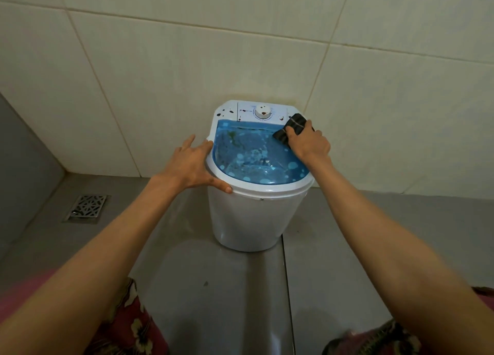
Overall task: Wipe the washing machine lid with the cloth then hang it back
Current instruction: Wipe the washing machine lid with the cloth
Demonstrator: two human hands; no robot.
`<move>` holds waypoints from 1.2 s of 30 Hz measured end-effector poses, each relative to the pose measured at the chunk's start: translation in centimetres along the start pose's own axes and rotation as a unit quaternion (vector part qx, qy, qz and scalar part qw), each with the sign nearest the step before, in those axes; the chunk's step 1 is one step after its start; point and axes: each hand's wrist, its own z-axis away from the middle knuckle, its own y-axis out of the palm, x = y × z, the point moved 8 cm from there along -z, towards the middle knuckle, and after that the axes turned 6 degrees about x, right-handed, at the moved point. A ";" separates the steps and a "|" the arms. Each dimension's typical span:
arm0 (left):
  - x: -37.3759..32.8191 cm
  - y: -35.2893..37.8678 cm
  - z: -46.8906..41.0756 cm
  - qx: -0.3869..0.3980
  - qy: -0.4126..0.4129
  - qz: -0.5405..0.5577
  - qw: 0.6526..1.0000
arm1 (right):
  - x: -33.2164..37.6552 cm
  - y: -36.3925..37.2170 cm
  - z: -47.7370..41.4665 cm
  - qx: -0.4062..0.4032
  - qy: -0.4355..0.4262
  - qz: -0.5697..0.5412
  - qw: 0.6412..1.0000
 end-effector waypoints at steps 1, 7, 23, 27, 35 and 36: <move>-0.1 0.0 0.1 -0.001 0.000 0.002 1.000 | -0.2 0.1 0.8 -0.003 -0.003 -0.001 1.000; -0.2 0.1 0.3 -0.001 0.000 0.006 1.000 | -1.0 1.3 8.0 -0.041 0.016 0.025 0.999; -0.2 0.1 0.4 0.001 -0.015 0.018 1.000 | -0.7 1.5 4.9 0.014 0.033 0.045 0.998; 0.3 0.4 -0.1 -0.002 -0.007 0.009 1.000 | 1.0 0.9 1.7 0.027 0.040 0.065 0.997; -0.1 0.4 0.4 -0.010 -0.017 0.004 1.000 | 11.3 5.7 6.9 0.032 -0.151 0.124 0.980; -0.2 0.3 0.5 -0.012 -0.020 0.004 1.000 | 12.1 6.2 8.2 0.032 -0.178 0.123 0.976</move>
